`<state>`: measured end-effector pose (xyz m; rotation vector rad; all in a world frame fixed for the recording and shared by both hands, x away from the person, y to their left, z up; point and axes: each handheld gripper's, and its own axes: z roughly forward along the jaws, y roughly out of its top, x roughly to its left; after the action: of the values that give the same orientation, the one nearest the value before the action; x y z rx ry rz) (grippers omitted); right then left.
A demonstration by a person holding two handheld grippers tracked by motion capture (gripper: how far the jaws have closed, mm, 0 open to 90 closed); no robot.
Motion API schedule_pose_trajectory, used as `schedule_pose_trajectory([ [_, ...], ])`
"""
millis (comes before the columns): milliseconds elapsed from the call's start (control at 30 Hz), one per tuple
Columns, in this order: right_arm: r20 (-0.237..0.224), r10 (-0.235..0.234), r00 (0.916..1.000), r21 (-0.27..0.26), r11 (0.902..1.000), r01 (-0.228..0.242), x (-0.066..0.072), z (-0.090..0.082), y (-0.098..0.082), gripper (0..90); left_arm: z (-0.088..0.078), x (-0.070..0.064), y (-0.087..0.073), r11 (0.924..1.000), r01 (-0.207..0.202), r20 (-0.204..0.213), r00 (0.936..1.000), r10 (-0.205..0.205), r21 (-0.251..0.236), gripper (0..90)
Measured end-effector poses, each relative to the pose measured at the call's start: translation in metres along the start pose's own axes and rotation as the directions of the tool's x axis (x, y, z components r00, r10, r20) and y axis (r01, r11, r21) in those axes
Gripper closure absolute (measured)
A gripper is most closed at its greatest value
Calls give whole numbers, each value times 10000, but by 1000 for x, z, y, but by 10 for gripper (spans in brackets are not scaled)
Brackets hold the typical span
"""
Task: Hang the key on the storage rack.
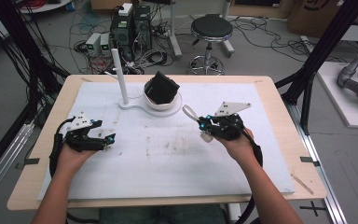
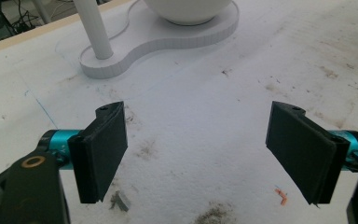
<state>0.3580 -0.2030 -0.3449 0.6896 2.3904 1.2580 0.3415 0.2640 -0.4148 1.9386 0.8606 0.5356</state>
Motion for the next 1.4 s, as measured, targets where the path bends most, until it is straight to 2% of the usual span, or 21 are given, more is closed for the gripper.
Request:
schedule_pose_trajectory([
  [133, 106, -61, 9999, -222, 9997, 64, -3, 8, 21, 828, -2, 0, -1, 10000, 18, 46, 10000, -18, -25, 205],
  [600, 138, -640, 9979, -356, 9973, 644, -4, 35, 67, 828, -14, 1, -10, 10000, 60, -195, 9998, -59, 67, 205],
  [800, 134, -943, 9955, -429, 9946, 948, 0, 48, 88, 828, -21, 0, -13, 9999, 74, -258, 9996, -72, 79, 206],
  [1067, 123, -1221, 9924, -440, 9915, 1226, 5, 63, 109, 828, -27, 0, -18, 9999, 117, -355, 9993, -114, 103, 206],
  [1400, 213, -1738, 9845, -487, 9834, 1747, 10, 85, 144, 828, -32, 1, -21, 9996, 257, -471, 9986, -254, 69, 206],
])
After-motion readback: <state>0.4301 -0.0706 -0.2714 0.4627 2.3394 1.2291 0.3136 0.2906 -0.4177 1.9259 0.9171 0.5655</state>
